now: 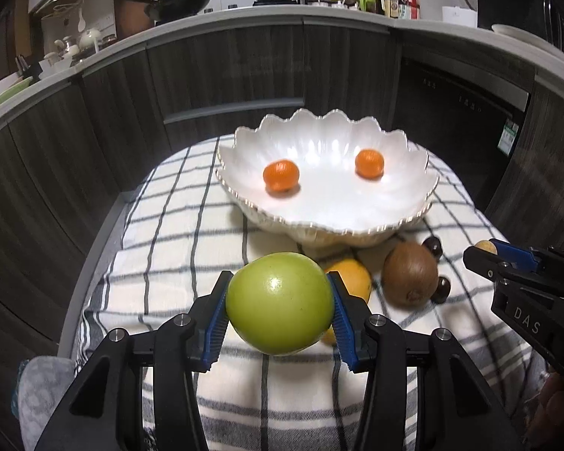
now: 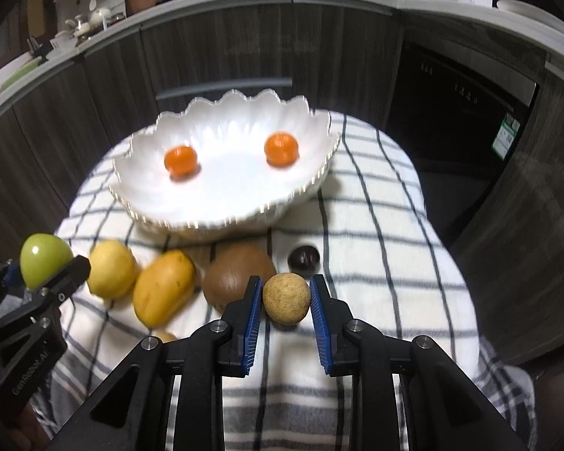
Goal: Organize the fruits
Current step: 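Carry the green apple and tan fruit over the white bowl with both tools, then open both tools to drop the apple and tan fruit into the bowl, then move the left tool to the small brown fruit and close on it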
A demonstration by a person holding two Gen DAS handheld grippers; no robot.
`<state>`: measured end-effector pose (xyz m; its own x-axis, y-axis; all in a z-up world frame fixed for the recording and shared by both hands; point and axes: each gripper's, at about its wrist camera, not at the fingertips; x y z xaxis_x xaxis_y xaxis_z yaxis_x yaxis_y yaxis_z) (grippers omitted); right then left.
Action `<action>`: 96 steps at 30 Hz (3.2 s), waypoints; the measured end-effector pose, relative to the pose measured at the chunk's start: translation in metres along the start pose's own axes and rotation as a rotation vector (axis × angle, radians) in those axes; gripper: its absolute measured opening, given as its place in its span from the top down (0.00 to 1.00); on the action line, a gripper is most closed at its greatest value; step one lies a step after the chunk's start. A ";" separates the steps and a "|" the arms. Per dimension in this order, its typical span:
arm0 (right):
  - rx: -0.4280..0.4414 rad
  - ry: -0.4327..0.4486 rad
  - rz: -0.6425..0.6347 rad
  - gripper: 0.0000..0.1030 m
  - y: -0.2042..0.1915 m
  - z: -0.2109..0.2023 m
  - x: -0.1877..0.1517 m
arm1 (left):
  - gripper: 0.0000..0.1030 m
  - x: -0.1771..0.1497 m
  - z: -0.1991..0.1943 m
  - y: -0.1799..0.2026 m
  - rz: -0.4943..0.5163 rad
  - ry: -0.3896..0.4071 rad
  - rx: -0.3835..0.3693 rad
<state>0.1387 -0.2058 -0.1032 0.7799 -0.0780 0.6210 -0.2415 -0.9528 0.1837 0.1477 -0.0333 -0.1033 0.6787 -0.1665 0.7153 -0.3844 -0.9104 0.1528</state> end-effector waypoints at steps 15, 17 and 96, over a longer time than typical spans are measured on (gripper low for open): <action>0.015 0.086 -0.006 0.74 -0.009 0.015 0.063 | 0.53 0.061 0.034 -0.014 0.022 0.052 -0.018; 0.021 0.084 -0.013 0.74 -0.012 0.023 0.072 | 0.53 0.072 0.046 -0.018 0.018 0.036 -0.034; -0.112 0.115 0.064 0.26 0.001 -0.015 0.079 | 0.14 0.070 0.017 -0.021 0.018 0.010 0.042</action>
<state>0.1917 -0.2085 -0.0427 0.6913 -0.0975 0.7160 -0.3568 -0.9077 0.2208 0.2136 -0.0318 -0.0682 0.6655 -0.1793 0.7246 -0.3695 -0.9226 0.1111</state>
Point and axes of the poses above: each gripper's, at about its wrist camera, not at the fingertips, and z roughly the way its jaws point, y to its right, x to its top, and after that the axes turned 15 degrees about -x, right-handed
